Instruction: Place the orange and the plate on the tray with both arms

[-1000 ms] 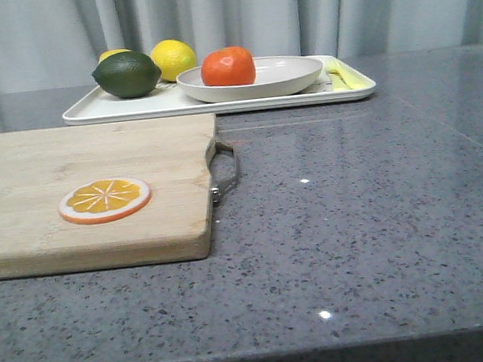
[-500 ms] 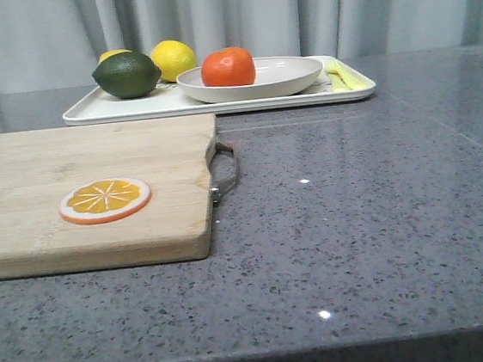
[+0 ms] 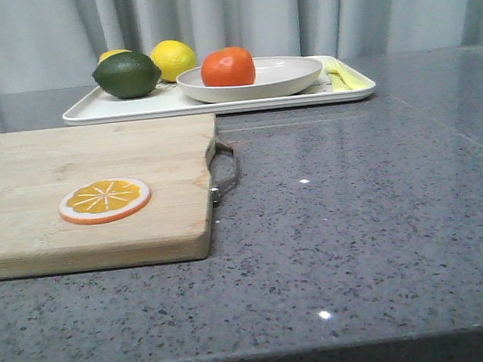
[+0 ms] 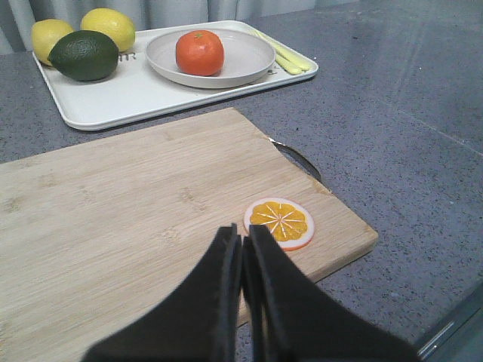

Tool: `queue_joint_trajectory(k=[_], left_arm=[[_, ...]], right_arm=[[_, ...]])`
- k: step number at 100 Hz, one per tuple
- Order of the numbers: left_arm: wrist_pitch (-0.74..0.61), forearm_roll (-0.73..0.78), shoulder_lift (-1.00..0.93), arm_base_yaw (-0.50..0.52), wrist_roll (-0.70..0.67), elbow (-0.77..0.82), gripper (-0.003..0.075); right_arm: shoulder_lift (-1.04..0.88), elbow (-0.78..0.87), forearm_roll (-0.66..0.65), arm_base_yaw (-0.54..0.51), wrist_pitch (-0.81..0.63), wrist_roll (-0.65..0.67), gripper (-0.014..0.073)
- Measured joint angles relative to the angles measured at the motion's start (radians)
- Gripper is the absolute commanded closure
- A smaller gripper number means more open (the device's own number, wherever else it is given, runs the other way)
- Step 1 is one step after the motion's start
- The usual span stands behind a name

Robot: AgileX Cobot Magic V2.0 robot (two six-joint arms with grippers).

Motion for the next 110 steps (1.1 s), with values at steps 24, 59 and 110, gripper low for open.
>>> queue_joint_trajectory(k=[24, 59, 110], left_arm=[[0.0, 0.0, 0.0, 0.0, 0.0, 0.0, 0.0739], [0.0, 0.0, 0.0, 0.0, 0.0, 0.0, 0.0739], [-0.016, 0.02, -0.033, 0.027, 0.0, 0.073, 0.0739]], right_arm=[[-0.004, 0.023, 0.0, 0.0, -0.02, 0.0, 0.0663], [-0.004, 0.023, 0.0, 0.0, -0.02, -0.001, 0.0663], [-0.004, 0.023, 0.0, 0.0, -0.02, -0.001, 0.0663]])
